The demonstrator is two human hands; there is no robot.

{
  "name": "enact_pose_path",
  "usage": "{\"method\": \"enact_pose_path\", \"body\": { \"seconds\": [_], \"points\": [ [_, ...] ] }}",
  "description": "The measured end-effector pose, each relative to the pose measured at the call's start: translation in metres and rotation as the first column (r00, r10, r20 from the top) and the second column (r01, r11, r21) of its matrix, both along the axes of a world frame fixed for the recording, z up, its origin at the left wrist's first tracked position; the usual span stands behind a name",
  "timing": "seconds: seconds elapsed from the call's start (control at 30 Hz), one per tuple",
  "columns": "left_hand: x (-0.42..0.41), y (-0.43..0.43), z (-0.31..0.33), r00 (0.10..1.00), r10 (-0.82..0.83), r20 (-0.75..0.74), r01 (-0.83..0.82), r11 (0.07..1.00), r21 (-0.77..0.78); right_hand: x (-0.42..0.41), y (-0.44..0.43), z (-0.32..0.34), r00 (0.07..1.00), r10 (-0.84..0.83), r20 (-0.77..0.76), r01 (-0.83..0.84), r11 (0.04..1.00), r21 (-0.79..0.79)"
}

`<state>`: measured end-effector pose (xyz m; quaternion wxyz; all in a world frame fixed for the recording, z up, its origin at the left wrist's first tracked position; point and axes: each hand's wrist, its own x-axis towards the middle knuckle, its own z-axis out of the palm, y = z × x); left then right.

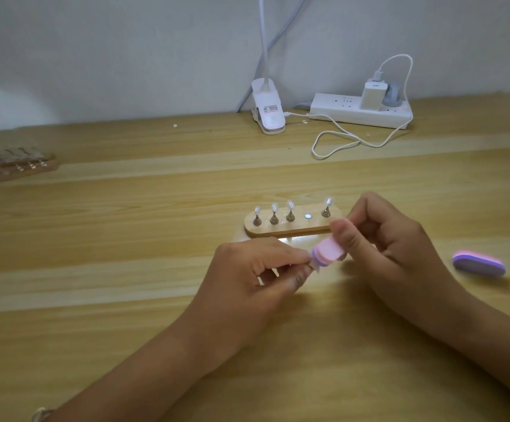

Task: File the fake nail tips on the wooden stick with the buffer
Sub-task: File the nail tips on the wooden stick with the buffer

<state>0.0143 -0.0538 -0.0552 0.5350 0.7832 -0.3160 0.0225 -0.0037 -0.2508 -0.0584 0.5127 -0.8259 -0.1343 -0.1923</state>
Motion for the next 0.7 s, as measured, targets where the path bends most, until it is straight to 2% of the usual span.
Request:
{"method": "enact_pose_path", "body": {
  "seconds": [0.17, 0.3, 0.43, 0.57, 0.7],
  "points": [
    [0.002, 0.001, 0.000, 1.000, 0.000, 0.023, 0.000, 1.000, 0.008, -0.004, 0.006, -0.001, 0.999, 0.040, 0.032, -0.038, 0.997, -0.069],
    [0.002, -0.001, 0.000, 1.000, 0.020, 0.016, -0.020, 1.000, -0.003, -0.002, 0.001, 0.001, 1.000, -0.001, 0.018, 0.001, 0.999, -0.035],
    [0.002, 0.001, 0.001, 0.999, 0.000, 0.032, 0.000, 1.000, 0.003, -0.006, 0.006, -0.002, 0.996, 0.061, 0.069, -0.052, 0.992, -0.119],
    [0.002, 0.001, 0.001, 1.000, 0.010, -0.017, -0.010, 0.999, -0.031, 0.001, -0.005, 0.001, 0.999, -0.005, 0.033, 0.006, 0.999, -0.040],
    [0.004, 0.002, 0.000, 0.999, -0.006, -0.038, 0.004, 0.998, -0.055, -0.005, 0.004, -0.003, 0.989, 0.118, 0.086, -0.103, 0.982, -0.155]
  ]
}}
